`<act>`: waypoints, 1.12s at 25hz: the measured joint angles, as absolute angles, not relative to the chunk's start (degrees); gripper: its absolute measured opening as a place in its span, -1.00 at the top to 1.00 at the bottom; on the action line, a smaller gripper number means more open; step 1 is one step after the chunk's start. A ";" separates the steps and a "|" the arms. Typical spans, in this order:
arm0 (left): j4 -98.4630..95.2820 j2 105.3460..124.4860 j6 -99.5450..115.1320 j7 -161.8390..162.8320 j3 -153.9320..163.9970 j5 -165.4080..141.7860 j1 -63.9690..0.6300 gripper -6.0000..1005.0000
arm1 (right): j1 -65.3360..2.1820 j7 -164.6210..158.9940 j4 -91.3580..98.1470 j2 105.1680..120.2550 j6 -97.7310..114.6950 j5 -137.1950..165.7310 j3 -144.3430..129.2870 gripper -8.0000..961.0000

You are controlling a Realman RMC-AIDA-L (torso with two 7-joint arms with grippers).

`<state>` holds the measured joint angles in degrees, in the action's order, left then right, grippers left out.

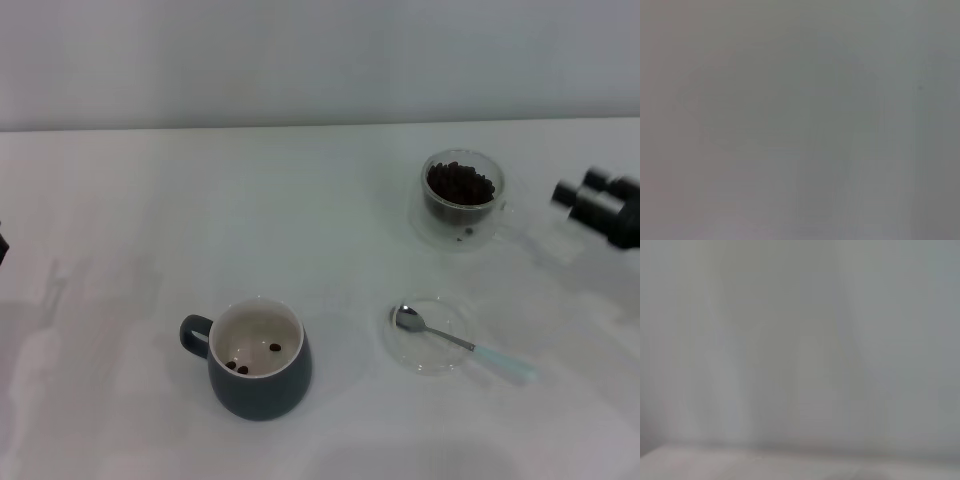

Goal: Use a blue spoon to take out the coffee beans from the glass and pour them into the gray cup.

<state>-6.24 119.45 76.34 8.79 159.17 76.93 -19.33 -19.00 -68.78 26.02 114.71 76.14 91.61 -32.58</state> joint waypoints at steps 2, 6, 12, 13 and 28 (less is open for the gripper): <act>-6.24 119.44 76.31 8.78 159.17 77.28 -19.33 -0.54 | -19.35 -60.16 22.64 114.99 76.27 87.29 -28.97 -0.04; -6.24 119.44 76.30 8.82 159.17 79.29 -19.33 -0.54 | -19.82 -38.94 12.97 115.09 76.52 69.55 -27.58 -0.57; -6.35 119.44 76.27 8.86 159.17 79.74 -19.48 -0.54 | -21.51 -13.45 2.16 115.24 78.87 50.00 -27.44 -0.81; -6.36 119.44 76.25 8.86 159.16 79.76 -19.64 -0.54 | -21.71 -12.03 1.84 115.24 78.79 49.79 -27.47 -0.81; -8.53 119.54 76.20 8.65 159.17 86.19 -21.66 -0.54 | -23.85 -9.60 0.31 115.32 78.40 49.63 -27.43 -0.79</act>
<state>-8.53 119.54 76.20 8.65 159.17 86.19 -21.66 -23.84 -9.60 0.31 115.32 78.40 49.63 -27.44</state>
